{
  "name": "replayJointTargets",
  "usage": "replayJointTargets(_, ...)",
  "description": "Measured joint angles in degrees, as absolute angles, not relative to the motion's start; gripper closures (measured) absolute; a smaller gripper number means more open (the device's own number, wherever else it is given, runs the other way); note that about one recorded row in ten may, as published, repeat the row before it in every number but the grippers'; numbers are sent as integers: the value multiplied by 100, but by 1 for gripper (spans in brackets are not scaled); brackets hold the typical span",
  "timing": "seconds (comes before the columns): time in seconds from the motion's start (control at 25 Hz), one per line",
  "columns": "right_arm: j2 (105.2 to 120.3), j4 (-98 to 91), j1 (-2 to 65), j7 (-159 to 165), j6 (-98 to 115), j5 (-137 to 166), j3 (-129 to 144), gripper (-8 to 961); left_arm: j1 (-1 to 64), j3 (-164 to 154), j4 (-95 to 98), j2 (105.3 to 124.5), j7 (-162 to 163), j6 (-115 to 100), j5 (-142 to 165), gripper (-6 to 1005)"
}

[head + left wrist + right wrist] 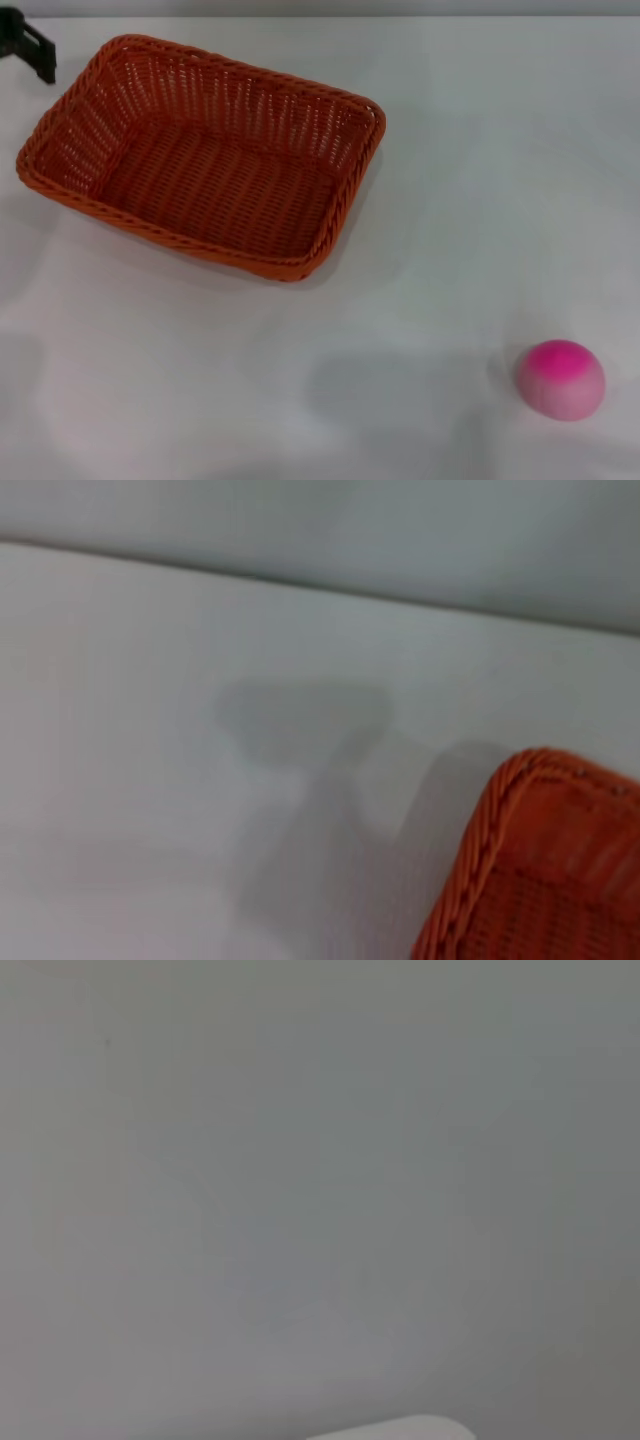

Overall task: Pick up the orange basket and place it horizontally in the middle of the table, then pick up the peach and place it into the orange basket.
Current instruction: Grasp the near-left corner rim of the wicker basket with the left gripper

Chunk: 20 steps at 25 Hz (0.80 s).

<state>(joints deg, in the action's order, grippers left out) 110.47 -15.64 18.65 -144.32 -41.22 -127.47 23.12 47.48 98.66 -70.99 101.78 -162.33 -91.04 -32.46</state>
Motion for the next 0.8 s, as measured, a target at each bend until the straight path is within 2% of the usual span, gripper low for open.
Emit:
replayJointTargets(0.2,11047,-1564,1871,-14432,-4069,-12752,2311,92,4761,9766,-6905,10158,-16238,-9000,-3243,229)
replayJointTargets(0.44,11047,-1564,1872,-14432,-4068,-12742,2311,92,4697,9756,-6898,10097,-16241,-8906,-3199,233)
replayJointTargets(0.8,11047,-1564,1938,-14432,-4058,-12736,2339,92,4781,9755,-6682,9900,-16251,-8707,-3227,238)
